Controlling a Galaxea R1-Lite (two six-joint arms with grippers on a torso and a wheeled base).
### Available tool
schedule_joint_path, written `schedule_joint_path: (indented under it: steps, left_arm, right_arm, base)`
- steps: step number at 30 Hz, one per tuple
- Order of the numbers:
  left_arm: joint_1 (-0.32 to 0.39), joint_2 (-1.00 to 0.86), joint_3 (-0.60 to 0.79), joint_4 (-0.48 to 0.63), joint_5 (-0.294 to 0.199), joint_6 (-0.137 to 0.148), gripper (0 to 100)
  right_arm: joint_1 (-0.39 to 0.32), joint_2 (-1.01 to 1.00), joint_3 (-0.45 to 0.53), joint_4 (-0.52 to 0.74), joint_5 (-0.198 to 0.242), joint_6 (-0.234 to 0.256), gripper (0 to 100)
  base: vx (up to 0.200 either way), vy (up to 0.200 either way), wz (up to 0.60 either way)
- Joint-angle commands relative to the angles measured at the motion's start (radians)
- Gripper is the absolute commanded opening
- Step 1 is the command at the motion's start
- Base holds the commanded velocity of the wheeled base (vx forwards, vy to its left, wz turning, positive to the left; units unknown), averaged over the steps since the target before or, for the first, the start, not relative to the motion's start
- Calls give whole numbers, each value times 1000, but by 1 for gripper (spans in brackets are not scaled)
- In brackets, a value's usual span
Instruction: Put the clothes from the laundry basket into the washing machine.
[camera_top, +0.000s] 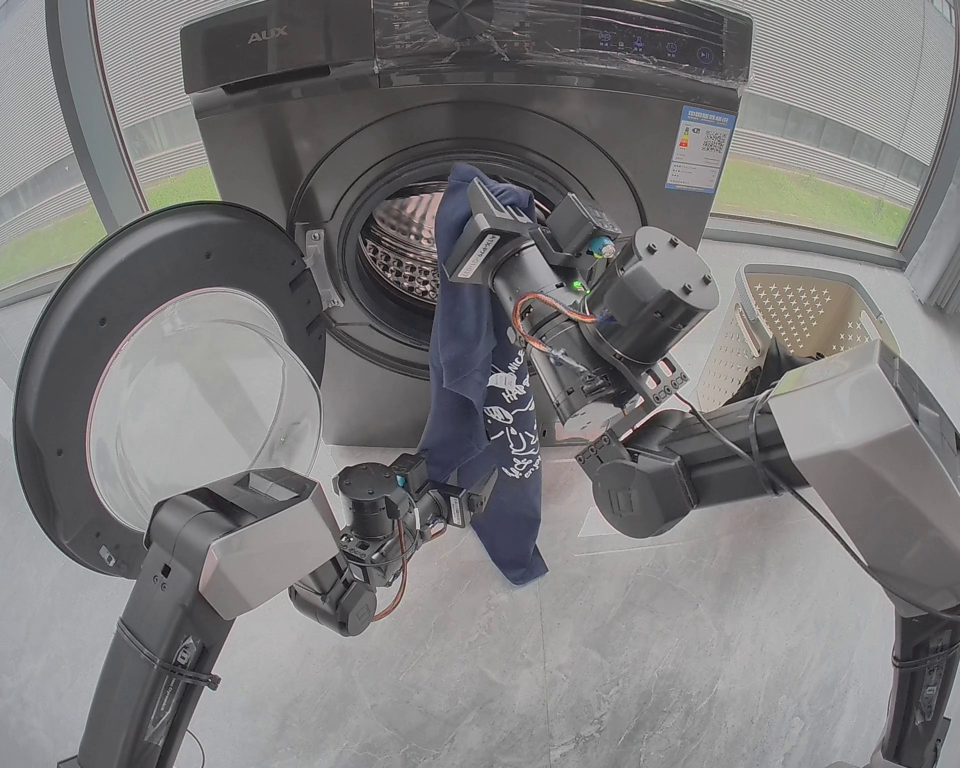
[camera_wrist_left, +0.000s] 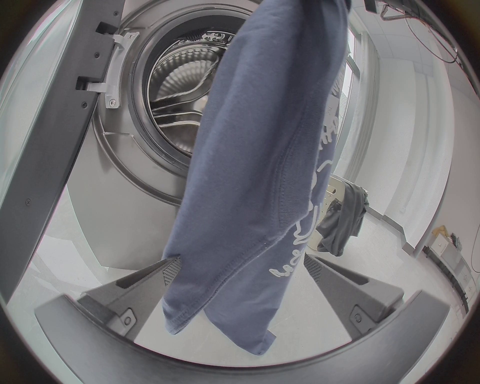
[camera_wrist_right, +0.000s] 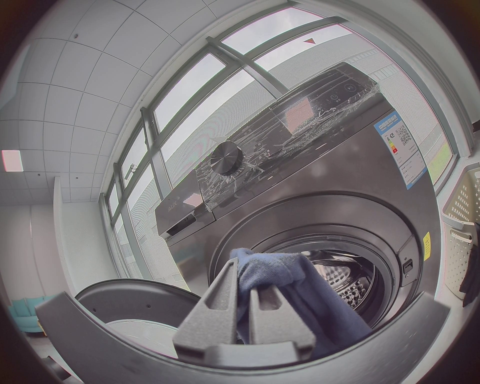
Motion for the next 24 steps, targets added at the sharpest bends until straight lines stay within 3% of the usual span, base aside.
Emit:
schedule_joint_path:
  steps: [1, 23, 24]
  left_arm:
    - [17, 9, -31, 1, 7, 2, 100]
    - [24, 73, -197, 33, 72, 2, 100]
    - [24, 73, -197, 33, 72, 2, 0]
  right_arm:
    - [6, 3, 0, -1, 0, 0, 0]
    - [9, 3, 12, -8, 0, 0, 0]
    - [9, 3, 12, -8, 0, 0, 0]
  base:
    - [0, 0, 0]
    - [0, 0, 0]
    - [0, 0, 0]
